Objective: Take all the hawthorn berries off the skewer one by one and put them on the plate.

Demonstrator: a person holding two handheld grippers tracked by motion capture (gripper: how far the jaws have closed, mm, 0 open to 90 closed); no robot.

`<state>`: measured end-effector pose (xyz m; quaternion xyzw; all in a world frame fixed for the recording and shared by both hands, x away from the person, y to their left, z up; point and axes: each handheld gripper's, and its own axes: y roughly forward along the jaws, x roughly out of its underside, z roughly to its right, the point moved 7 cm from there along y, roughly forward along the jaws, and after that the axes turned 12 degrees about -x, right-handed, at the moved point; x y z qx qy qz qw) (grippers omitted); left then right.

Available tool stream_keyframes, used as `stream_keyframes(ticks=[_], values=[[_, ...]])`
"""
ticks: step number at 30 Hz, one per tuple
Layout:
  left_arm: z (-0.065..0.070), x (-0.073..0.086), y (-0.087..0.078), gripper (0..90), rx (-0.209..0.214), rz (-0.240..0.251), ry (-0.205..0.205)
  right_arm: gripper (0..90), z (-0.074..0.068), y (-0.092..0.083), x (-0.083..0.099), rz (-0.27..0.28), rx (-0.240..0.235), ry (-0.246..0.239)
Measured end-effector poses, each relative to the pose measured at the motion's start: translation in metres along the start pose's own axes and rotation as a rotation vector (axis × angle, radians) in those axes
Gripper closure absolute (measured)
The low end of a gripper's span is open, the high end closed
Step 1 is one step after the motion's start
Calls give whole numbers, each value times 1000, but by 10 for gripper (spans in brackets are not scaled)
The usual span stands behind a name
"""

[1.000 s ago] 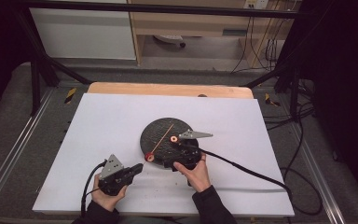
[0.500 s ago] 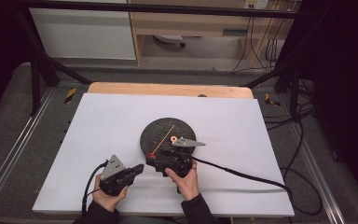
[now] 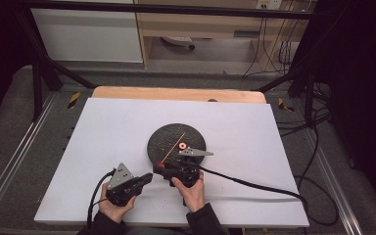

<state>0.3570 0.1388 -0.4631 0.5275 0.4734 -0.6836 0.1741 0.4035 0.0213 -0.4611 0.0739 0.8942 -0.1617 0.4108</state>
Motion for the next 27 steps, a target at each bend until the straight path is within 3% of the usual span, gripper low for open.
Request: stream_keyframes(ticks=[11,27], values=[[-1,-3,-4,884,1,18,-4,600,1,-7,-15,19,21,-15],[-3,-7,-9,885,2,45,-18,602,15,-33,-67,42,94,-51]])
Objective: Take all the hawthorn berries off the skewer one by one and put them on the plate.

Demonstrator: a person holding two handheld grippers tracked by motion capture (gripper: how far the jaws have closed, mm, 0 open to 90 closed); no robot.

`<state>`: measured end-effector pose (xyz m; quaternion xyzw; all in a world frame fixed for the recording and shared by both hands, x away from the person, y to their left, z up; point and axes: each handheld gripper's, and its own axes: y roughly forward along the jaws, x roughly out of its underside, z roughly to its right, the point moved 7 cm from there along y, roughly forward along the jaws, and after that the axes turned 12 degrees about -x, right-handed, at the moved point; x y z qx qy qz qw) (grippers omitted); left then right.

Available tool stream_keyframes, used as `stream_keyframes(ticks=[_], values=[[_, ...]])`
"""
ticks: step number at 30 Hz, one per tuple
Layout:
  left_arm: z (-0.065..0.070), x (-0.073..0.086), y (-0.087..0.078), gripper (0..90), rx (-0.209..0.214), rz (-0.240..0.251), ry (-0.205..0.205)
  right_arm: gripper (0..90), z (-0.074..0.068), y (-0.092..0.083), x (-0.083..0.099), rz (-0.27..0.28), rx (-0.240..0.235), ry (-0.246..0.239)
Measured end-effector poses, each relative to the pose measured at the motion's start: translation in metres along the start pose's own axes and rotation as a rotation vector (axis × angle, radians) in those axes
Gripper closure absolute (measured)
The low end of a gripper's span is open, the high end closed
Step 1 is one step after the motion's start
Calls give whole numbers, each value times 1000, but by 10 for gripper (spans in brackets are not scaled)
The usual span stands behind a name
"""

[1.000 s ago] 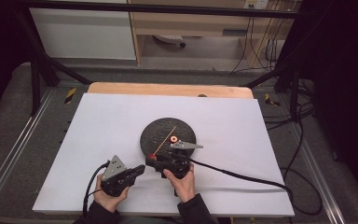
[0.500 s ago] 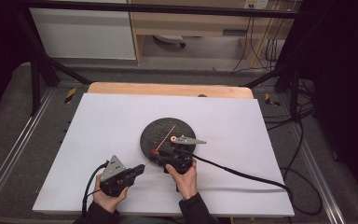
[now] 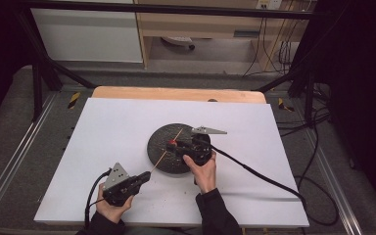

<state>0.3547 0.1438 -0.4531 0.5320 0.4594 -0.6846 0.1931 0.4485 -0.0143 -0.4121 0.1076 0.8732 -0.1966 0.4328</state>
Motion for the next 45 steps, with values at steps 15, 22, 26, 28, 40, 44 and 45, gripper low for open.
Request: stream_keyframes(ticks=[15,22,26,28,40,44,45], values=[[0,0,-1,884,0,2,1,603,22,-19,-37,13,80,-26],[-1,1,0,884,-1,-3,0,603,37,-29,-56,25,136,-36],[-2,1,-1,884,-3,-1,0,603,47,-32,-62,18,167,-43],[-2,1,0,884,-4,-3,0,603,53,-31,-64,17,185,-42],[-4,1,0,884,-10,-4,-5,602,83,-15,-42,-54,242,-42],[-4,2,0,884,-10,-7,-6,602,95,-8,-27,-86,260,-19],[-4,2,0,884,-11,-9,-5,602,98,-6,-23,-95,262,-16]])
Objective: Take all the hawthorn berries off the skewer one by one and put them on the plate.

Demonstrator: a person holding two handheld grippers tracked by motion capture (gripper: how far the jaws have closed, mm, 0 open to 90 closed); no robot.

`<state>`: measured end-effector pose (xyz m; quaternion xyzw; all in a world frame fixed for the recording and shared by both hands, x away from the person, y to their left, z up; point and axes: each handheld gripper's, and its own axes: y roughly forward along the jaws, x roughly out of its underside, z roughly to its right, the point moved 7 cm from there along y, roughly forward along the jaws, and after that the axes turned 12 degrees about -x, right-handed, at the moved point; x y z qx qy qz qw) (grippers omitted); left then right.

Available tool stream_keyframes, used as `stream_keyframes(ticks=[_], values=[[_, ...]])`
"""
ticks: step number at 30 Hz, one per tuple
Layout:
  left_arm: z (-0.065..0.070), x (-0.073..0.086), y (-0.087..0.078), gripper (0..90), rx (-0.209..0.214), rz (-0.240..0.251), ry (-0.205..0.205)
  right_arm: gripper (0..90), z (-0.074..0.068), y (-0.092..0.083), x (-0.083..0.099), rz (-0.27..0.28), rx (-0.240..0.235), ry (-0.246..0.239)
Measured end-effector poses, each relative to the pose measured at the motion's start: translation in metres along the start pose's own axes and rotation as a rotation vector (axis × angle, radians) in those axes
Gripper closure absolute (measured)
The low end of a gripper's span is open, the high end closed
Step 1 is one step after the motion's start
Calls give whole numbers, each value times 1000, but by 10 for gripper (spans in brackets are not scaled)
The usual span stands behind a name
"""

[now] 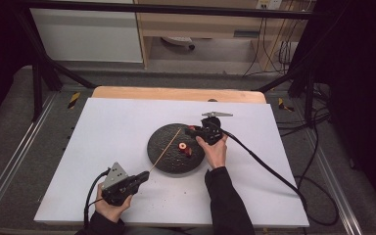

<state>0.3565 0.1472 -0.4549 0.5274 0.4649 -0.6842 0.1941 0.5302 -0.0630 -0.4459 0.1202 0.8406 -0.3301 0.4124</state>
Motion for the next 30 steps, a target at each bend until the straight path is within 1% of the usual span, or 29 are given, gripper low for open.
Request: stream_keyframes(ticks=[4,8,10,12,16,18,20,22,24,27,30], values=[[0,0,0,884,-1,-1,0,602,5,8,13,-38,16,-11],[0,0,1,884,-2,-3,0,601,9,12,24,-59,27,-16],[0,0,0,885,-2,-3,2,601,11,14,29,-75,42,-24],[0,0,1,884,-2,-3,0,600,13,15,33,-89,56,-33],[0,1,1,884,-1,-8,2,597,14,17,37,-103,61,-36],[0,1,1,884,-1,-9,2,590,14,16,37,-104,57,-34],[0,1,2,884,1,-11,2,564,13,15,37,-102,58,-35],[0,1,2,884,1,-13,1,545,12,13,36,-95,53,-33],[0,1,2,884,0,-14,2,531,9,8,34,-85,48,-41],[1,1,2,884,1,-14,2,468,3,1,32,-70,25,-51],[1,1,3,884,0,-18,1,392,-5,-8,31,-61,10,-78]])
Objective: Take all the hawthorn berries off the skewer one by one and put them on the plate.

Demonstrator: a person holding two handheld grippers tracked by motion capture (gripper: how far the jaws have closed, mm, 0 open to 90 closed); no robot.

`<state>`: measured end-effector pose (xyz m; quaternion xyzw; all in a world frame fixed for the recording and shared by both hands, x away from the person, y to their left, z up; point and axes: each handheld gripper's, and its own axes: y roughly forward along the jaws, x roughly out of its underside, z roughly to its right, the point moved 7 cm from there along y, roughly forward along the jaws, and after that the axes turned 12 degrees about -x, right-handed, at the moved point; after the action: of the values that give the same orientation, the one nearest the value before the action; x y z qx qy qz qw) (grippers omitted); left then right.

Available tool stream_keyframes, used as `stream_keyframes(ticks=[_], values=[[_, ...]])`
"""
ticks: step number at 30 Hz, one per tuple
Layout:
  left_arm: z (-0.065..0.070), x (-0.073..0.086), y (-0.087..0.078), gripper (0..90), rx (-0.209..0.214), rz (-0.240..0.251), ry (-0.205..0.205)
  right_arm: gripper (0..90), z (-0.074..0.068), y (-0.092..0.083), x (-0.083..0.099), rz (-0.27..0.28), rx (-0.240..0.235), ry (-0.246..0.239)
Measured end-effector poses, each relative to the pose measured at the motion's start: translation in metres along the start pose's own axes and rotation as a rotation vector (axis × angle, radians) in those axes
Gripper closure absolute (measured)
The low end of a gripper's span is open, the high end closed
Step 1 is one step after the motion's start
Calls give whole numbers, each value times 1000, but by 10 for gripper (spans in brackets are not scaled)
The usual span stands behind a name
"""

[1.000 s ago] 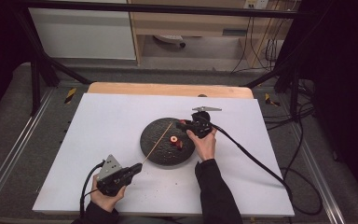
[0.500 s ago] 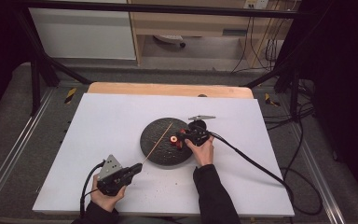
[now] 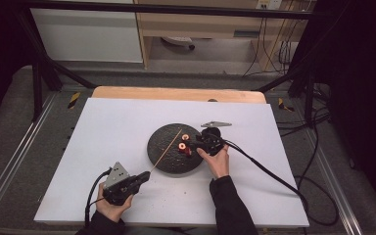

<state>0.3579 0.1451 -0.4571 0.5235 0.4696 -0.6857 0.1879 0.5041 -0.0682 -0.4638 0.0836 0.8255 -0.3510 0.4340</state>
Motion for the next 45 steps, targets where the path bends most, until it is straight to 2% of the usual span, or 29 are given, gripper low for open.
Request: stream_keyframes(ticks=[3,9,13,16,18,26,38,45], values=[[0,0,1,884,0,-2,-1,273,-6,-11,0,12,-16,-17],[0,-1,1,884,-2,-6,2,114,-15,-32,6,12,-24,-71],[-1,-3,1,884,-1,-14,0,55,-16,-46,13,20,-54,-77],[-1,-4,1,883,0,-20,-2,31,-15,-57,20,20,-60,-79],[-2,-6,1,884,-1,-19,-3,14,-12,-63,26,2,-50,-104],[-4,-10,2,884,-3,-31,-5,9,8,-87,55,-31,-20,-127],[-11,-27,8,883,-27,-45,-7,8,23,-110,90,-99,10,-178],[-13,-38,14,883,-31,-64,2,8,26,-122,97,-72,-1,-166]])
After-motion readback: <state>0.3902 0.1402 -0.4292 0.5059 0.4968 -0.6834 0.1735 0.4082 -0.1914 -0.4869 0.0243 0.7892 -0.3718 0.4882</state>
